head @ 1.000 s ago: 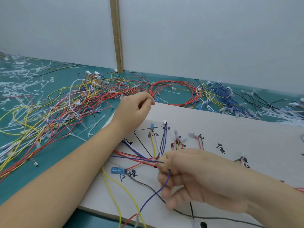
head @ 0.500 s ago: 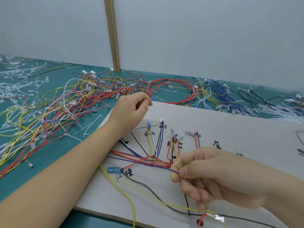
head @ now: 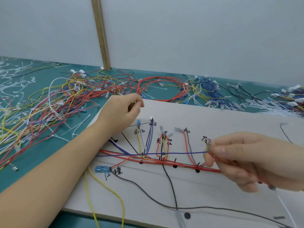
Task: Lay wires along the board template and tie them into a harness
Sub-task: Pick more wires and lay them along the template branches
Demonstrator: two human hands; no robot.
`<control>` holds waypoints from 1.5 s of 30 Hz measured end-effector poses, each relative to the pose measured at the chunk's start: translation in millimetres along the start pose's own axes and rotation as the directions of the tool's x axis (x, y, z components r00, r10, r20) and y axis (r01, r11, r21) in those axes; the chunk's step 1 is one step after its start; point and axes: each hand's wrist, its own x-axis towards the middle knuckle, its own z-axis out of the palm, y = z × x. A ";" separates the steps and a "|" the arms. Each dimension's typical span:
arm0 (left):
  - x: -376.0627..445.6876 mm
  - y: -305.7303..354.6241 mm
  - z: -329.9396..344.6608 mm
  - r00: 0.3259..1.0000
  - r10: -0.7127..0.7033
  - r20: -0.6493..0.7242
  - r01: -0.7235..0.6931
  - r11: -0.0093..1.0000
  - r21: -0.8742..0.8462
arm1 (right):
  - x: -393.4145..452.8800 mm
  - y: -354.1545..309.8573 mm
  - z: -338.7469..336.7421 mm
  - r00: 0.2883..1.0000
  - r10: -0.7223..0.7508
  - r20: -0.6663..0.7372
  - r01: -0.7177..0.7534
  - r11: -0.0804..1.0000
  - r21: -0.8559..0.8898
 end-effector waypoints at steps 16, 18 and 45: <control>-24.1 87.6 7.2 0.609 0.310 0.730 -0.204 0.951 -0.233 | -7.2 20.2 2.4 0.972 0.029 -0.235 -0.101 0.949 -0.300; -25.1 89.9 10.8 0.625 0.310 0.716 -0.261 0.948 -0.182 | -8.4 22.3 1.0 0.969 0.032 -0.247 -0.109 0.946 -0.307; -61.0 52.0 -26.4 0.885 0.006 0.466 0.062 0.990 -0.129 | 9.2 4.6 5.9 0.988 -0.129 0.085 0.146 0.963 -0.226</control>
